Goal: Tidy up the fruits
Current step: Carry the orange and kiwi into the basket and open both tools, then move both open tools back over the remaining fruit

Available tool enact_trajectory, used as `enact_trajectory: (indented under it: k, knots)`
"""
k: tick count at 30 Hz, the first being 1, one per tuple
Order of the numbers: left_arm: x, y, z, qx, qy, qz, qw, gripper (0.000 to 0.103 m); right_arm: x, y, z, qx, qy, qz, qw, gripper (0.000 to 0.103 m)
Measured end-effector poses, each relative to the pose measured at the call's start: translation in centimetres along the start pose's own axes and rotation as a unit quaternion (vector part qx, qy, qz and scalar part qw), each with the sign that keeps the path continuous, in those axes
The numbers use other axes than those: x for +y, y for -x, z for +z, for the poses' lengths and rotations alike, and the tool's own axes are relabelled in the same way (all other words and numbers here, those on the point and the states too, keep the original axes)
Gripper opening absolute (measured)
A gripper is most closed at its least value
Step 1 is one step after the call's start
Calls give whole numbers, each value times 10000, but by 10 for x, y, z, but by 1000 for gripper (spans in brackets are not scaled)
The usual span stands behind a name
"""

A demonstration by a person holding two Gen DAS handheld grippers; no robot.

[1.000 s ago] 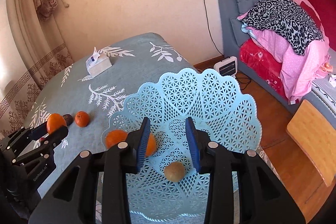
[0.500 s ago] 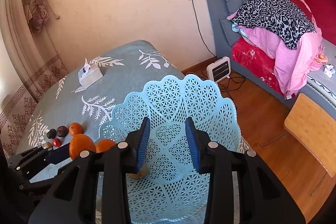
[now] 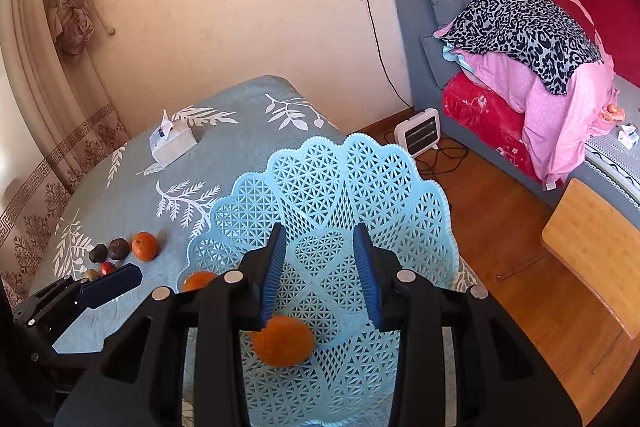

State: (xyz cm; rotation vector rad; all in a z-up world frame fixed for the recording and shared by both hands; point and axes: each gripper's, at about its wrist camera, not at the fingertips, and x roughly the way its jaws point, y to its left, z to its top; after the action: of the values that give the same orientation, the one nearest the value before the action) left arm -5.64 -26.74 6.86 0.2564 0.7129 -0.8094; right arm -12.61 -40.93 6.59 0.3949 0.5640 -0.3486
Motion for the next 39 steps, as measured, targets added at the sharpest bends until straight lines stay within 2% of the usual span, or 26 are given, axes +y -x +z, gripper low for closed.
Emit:
enact_trajectory:
  k: [11,16,18,20,28,39]
  knots:
    - [33,5,-4,-6,378,339,9987,67,-16,-17,-4,220,-221,-109,9995,36]
    - [46,7,-6,-19,495,466,9977,68,-11,-14,-3,150,-141,-87,9997,36]
    - [50,9,-8,-22,545,518,9972,73,-8,-11,-3,110,-89,-102,9998,36]
    - [56,11,-9,-42,596,571,9966,73,-5,-9,-2,52,-23,-138,9999,36]
    - [84,23,-17,-89,873,849,9925,73,21,5,-1,-246,372,-128,9989,36]
    - [136,46,-33,-188,1319,1315,9823,73,71,-4,-8,-35,824,318,9961,36]
